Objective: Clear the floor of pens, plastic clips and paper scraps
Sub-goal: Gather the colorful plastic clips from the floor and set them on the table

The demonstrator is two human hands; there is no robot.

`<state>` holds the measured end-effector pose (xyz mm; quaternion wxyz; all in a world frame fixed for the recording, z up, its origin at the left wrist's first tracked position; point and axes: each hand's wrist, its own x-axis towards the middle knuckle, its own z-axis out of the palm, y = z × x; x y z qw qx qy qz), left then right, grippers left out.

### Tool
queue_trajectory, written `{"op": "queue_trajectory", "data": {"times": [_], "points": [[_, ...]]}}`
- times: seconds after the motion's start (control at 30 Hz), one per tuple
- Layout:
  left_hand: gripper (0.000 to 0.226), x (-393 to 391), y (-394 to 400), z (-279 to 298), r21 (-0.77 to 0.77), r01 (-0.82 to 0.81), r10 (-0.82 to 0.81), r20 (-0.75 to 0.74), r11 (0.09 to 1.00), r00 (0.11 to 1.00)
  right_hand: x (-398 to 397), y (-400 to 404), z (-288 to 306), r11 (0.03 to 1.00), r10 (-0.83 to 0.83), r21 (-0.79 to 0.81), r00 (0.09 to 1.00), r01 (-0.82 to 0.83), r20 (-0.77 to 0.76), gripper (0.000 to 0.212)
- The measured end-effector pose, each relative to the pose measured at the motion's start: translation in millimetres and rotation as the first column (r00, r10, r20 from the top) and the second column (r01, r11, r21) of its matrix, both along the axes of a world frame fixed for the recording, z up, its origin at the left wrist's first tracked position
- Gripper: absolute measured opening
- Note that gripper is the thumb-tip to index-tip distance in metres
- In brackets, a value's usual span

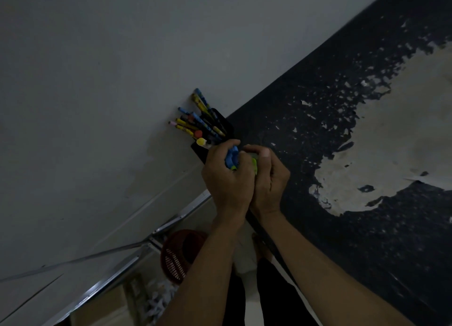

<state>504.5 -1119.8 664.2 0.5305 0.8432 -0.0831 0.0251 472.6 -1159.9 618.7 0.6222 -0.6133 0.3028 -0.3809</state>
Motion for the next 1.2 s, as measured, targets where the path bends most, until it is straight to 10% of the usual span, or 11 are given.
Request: {"op": "queue_trajectory", "data": {"times": [1.2], "points": [[0.034,1.9,6.1,-4.3,0.130,0.158,-0.178,0.156,0.979,0.972,0.3,0.6,1.2,0.999,-0.035,0.030,0.999,0.034,0.024,0.037]]}}
